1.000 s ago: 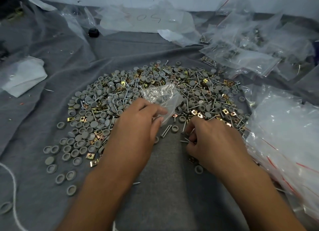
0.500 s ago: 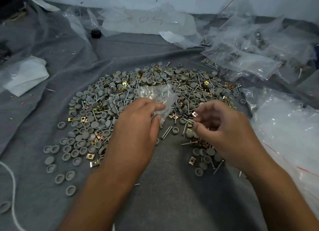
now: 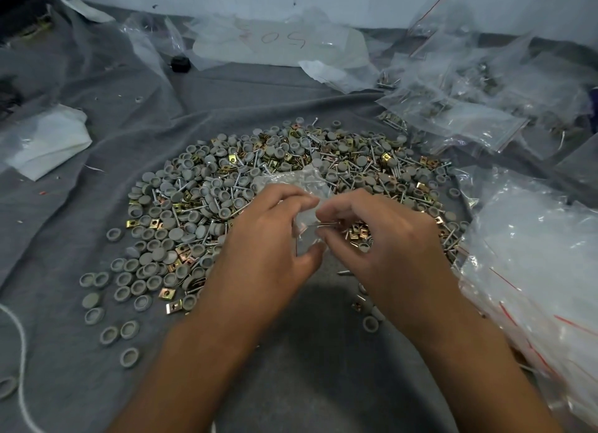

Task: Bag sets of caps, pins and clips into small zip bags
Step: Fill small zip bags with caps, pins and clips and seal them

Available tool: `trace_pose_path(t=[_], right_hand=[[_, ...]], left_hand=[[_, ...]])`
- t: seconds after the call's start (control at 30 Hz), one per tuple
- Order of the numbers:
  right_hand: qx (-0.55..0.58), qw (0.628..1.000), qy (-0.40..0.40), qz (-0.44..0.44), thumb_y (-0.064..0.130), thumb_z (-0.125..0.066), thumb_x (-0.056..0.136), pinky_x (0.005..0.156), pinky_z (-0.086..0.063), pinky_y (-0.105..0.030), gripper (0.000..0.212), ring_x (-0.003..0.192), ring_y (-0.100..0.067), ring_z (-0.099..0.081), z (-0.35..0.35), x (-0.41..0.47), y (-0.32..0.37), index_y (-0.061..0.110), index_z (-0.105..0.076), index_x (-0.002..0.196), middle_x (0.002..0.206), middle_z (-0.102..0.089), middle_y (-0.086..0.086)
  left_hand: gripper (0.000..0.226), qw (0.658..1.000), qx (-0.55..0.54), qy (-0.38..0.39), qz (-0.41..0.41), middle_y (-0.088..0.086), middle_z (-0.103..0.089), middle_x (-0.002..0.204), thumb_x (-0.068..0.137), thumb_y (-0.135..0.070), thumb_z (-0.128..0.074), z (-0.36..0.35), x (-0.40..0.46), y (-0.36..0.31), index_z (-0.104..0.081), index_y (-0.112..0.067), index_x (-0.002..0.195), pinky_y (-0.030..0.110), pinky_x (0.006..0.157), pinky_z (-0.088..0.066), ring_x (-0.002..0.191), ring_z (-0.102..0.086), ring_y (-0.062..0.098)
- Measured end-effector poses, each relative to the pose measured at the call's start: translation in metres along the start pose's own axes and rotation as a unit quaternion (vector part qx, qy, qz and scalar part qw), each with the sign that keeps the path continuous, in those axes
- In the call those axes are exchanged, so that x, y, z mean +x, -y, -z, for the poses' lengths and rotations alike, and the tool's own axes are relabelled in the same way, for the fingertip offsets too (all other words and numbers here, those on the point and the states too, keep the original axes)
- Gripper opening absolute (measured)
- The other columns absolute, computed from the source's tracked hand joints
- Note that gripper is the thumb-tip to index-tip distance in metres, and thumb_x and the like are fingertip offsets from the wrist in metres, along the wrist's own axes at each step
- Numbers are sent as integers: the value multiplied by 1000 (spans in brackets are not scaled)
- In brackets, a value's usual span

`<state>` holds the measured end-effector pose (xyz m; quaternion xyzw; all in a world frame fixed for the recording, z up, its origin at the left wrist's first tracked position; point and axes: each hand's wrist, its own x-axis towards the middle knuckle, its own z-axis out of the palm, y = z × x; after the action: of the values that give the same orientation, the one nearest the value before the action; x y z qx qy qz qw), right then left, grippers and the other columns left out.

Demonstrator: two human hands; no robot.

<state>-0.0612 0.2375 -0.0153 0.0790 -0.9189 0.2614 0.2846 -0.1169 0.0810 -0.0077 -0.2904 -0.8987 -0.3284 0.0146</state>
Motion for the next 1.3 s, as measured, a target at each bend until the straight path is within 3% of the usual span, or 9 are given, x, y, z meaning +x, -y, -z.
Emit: trace_pose_path(t=[0.2,0.37,0.43,0.5,0.63,0.77,0.97,1.13,1.3], right_hand=[[35,999,-29,-15,18,-86,77,76,-40,0,30,86,2,-65,-2,1,4,12,-70,102,92,-71,8],[70,996,-38,-49,20,-85,79,74,-43,-3,25,86,5,-66,7,3,-2,17,-69,98,90,-69,13],[56,995,23,-84,22,-84,79,70,-41,-3,22,83,3,-63,16,2,-13,29,-68,93,84,-65,22],[6,972,180,-150,33,-82,79,68,-44,-8,23,85,4,-61,23,-1,-25,42,-65,91,84,-62,27],[-118,914,355,-158,43,-74,87,80,-53,-34,14,96,-3,-54,17,-6,-35,40,-67,99,96,-56,22],[-82,935,310,-149,42,-61,95,79,-47,-32,1,100,-5,-49,12,-5,-32,41,-61,95,97,-52,21],[46,996,51,-51,22,-68,94,80,-38,-5,12,89,2,-58,7,5,-6,23,-71,106,97,-64,12],[26,999,4,-35,13,-85,80,78,-40,-2,31,83,3,-57,-9,4,7,13,-71,108,101,-62,11],[45,997,20,-65,17,-75,89,80,-40,-4,17,89,8,-56,-4,8,-6,22,-69,104,97,-59,15]], left_hand=[[51,1000,-13,-10,-3,-13,-56,122,81,-26,-76,1,-1,-1,-64,-18,130,0,90,-33,96,-45,-6],[51,999,-26,-25,3,-16,-55,119,80,-29,-78,3,-1,-2,-64,-19,128,-1,87,-34,89,-49,-10],[54,999,-26,-34,10,-21,-51,117,78,-30,-77,5,-1,-3,-62,-22,130,-3,91,-32,95,-48,-15],[55,998,-28,-51,12,-22,-49,117,77,-31,-75,7,-1,-4,-62,-21,130,-5,93,-29,96,-47,-16],[54,998,-10,-68,13,-17,-50,117,77,-27,-78,11,0,-2,-64,-16,128,-7,89,-27,90,-48,-15],[56,999,8,-48,22,-19,-48,117,76,-26,-79,12,1,2,-62,-17,129,-6,89,-28,90,-45,-15],[58,1000,25,-4,10,-20,-47,117,78,-26,-80,8,-2,3,-60,-20,132,-7,90,-22,90,-41,-18],[53,1000,8,-15,6,-18,-49,116,80,-27,-77,6,-2,3,-62,-18,130,-6,88,-23,92,-42,-18],[56,998,-6,-60,29,-16,-51,118,76,-25,-81,10,-2,5,-63,-17,128,-7,86,-28,89,-48,-9]])
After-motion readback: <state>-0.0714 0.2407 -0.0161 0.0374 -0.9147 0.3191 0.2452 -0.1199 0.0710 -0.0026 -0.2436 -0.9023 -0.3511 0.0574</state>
